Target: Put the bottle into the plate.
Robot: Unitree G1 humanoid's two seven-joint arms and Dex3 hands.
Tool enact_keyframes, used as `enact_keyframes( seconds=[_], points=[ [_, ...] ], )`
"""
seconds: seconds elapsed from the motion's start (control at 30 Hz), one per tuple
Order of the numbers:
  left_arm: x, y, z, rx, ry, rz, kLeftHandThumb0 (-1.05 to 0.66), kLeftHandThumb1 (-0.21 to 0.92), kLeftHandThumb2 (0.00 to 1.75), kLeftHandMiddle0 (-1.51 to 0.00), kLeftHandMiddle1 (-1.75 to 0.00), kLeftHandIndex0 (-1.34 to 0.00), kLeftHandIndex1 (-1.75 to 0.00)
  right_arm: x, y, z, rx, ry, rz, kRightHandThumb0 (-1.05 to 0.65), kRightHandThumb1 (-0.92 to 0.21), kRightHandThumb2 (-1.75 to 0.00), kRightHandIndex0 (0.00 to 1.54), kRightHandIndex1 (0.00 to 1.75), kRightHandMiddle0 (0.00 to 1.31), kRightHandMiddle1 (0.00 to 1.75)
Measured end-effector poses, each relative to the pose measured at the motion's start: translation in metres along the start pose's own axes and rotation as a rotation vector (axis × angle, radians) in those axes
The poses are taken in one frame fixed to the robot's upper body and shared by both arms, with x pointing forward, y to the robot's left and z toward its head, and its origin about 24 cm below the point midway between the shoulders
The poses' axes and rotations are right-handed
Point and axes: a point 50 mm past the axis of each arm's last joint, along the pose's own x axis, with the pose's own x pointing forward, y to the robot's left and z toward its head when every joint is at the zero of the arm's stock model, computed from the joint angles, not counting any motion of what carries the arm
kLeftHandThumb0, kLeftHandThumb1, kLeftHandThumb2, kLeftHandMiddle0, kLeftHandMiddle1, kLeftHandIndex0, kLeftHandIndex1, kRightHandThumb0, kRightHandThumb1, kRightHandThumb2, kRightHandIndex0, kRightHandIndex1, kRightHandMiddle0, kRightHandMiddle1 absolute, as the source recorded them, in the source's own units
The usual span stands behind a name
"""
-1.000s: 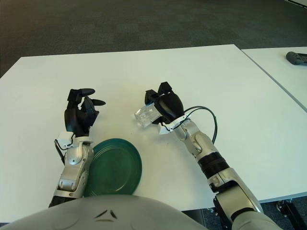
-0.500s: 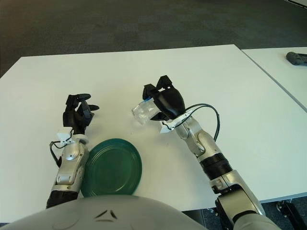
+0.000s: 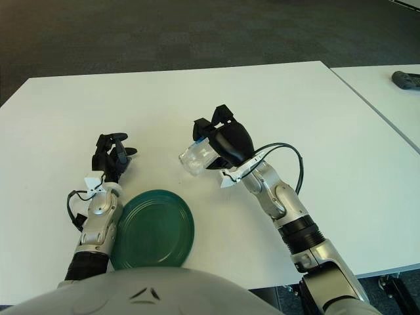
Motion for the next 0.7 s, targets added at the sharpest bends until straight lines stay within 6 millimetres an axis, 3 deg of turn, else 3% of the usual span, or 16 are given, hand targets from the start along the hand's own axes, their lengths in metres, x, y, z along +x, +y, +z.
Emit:
enact_keyframes(
  seconds=[0.7],
  points=[
    [0.005, 0.005, -0.011, -0.006, -0.003, 0.006, -0.69, 0.92, 0.88, -0.56, -1.39, -0.35, -1.45, -0.020, -0.006, 0.032, 0.116, -0.192, 0.115, -0.31, -0.24, -1.46, 1.29, 1.75, 1.10, 1.75]
  ],
)
